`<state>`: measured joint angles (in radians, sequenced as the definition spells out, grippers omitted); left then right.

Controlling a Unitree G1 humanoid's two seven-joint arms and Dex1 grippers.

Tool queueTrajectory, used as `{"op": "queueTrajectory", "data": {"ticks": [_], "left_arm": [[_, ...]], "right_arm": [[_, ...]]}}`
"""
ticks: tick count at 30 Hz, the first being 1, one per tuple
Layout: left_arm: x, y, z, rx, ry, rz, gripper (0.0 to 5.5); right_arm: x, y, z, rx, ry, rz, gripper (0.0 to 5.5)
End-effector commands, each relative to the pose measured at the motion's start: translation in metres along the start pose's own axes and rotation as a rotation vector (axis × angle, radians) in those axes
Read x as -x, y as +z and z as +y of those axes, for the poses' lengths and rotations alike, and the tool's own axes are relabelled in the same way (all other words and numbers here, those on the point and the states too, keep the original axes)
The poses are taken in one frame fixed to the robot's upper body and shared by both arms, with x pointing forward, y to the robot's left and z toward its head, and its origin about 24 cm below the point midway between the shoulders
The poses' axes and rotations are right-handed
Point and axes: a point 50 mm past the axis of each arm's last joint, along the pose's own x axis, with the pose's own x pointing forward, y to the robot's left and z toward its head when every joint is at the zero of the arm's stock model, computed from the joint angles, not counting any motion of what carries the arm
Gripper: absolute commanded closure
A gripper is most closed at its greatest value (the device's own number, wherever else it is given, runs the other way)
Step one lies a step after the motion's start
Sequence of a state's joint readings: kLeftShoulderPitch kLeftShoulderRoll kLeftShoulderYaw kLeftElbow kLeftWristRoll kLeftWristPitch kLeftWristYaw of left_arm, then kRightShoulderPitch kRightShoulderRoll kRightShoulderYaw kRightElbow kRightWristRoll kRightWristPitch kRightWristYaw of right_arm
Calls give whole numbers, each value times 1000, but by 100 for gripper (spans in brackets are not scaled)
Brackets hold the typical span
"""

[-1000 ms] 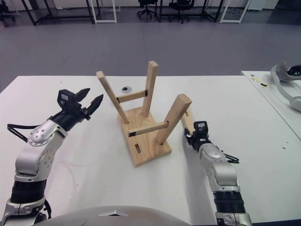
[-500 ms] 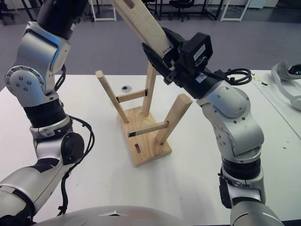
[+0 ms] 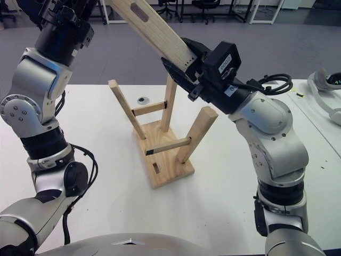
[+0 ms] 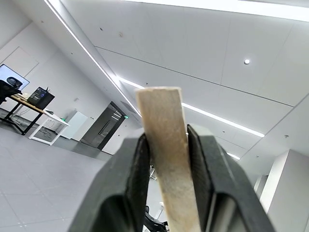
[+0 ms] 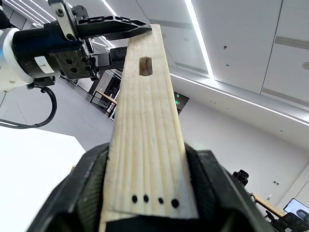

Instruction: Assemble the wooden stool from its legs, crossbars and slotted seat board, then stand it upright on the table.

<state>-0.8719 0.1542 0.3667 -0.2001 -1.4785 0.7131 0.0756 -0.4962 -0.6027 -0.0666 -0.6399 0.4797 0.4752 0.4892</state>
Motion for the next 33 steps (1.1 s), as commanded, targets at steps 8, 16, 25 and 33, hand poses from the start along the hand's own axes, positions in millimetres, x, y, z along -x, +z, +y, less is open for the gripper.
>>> {"op": "queueTrajectory", "data": {"ticks": [8,16,25,33], "left_arm": [[45,50,9,-147,284,-259,448],[111,43,-2,-321,353,-212,448],[185,-4,28,-321,715,-2,448],[213,-32,36,-261,952,-136,448]], "right_arm": [[41,-32,-35,70,-270,250,147],[126,-130,-20,-96,-375,815,147],[105,-182,109,-41,178,942,147],[86,-165,131,-137,237,806,147]]}}
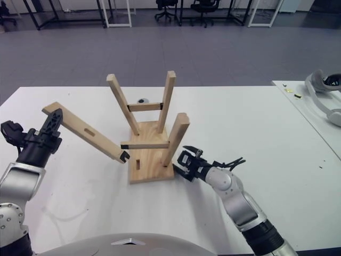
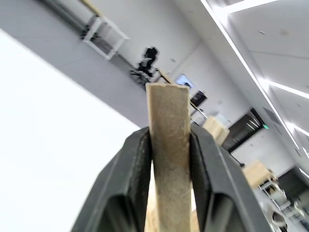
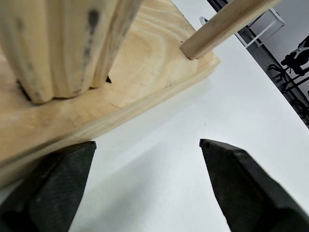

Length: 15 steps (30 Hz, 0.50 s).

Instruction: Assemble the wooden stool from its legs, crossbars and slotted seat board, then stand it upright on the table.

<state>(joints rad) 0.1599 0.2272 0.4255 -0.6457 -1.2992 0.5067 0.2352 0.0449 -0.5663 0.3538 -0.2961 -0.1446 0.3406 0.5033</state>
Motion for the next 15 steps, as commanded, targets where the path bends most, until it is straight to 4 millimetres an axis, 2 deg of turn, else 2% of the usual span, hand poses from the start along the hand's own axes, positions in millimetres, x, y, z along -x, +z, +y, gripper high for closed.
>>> {"op": "queueTrajectory", "data": {"ticks": [1,8,15], "left_arm": [[3,-5,1,5,59,-48,448],[9,-23,4,24,166,-72,448],[10,-19,0,-144,124,-102,448]], "right_arm": [[-2,5,7,-36,33,-37,147],[-11,20,18,-69,73,-132,147],[-6,8,-1,-96,-55,-81,147]]}}
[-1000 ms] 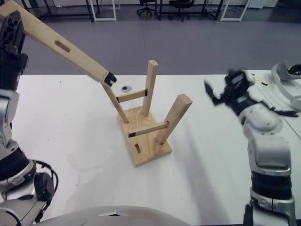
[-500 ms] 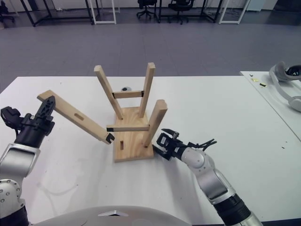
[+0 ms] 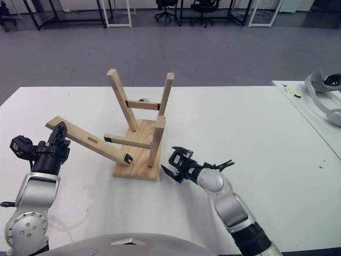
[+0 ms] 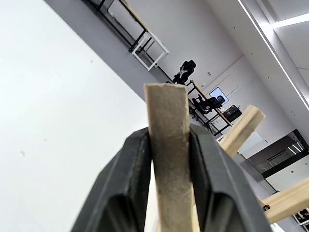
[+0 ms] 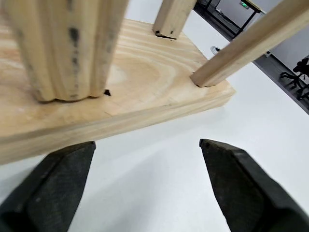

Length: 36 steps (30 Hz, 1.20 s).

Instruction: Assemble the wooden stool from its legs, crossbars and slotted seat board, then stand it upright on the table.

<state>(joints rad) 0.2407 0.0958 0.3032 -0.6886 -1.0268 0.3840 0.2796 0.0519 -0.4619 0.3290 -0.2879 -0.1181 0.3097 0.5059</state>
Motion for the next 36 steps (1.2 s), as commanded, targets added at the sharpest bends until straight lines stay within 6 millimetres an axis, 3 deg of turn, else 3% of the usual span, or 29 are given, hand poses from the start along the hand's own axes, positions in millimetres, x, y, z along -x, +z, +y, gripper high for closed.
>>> {"op": "queueTrajectory", "data": {"ticks": [1,16,26,36], "left_arm": [[0,4,-5,-87,-39,-28,448],[0,-9,-14,-333,-138,4,449],[25,-25,-30,-515,-202,10,449],[23,-36,-45,-700,-281,15,449]], "right_arm": [[3,-4,-9,-6,-53,20,147],[0,1,-11,-7,-104,21,147],[6,8,-23,-3,-121,27,147],[3,15,-31,4,-133,14,147]]}}
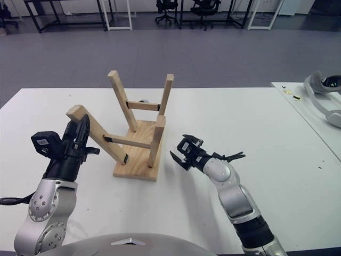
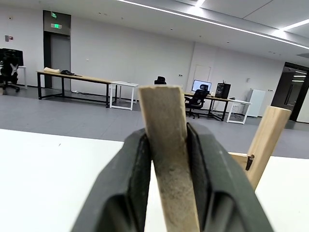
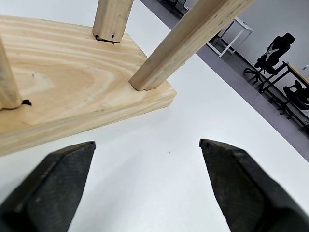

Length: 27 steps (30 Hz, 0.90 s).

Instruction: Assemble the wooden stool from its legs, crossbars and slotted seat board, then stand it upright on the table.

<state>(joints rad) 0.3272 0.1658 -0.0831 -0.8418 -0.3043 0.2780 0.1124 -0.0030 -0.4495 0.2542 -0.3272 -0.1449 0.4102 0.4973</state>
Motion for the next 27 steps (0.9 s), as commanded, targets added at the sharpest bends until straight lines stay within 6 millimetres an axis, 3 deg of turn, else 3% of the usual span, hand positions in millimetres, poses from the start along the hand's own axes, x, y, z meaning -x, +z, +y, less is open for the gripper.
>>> {"op": "queueTrajectory", "data": {"ticks": [1,4,7,10,12,14,16,20,23,27], "left_arm": [[0,-14,-3,-145,-51,113,449],[-2,-22,-2,-208,-55,169,449],[-3,-29,3,-223,-17,210,448],[-3,-37,10,-226,52,244,448],[-2,-40,11,-226,87,254,447],[-2,-45,10,-228,112,267,447],[-4,-49,8,-232,116,276,447],[-15,-52,-1,-240,101,256,447],[-29,-51,-16,-181,89,221,447],[-35,-50,-30,-152,63,204,447]], "right_arm": [[-2,5,-6,-14,-36,-9,147],[2,24,-22,-59,-163,-76,147],[22,75,-56,-82,-402,-242,147],[43,152,-84,44,-543,-442,147],[36,201,-78,101,-473,-576,147],[15,243,-55,207,-319,-629,147],[-6,244,-35,259,-188,-557,147],[-28,211,-5,372,-96,-379,147],[-40,187,-4,528,-157,-250,147],[-47,173,8,603,-126,-182,147]]}}
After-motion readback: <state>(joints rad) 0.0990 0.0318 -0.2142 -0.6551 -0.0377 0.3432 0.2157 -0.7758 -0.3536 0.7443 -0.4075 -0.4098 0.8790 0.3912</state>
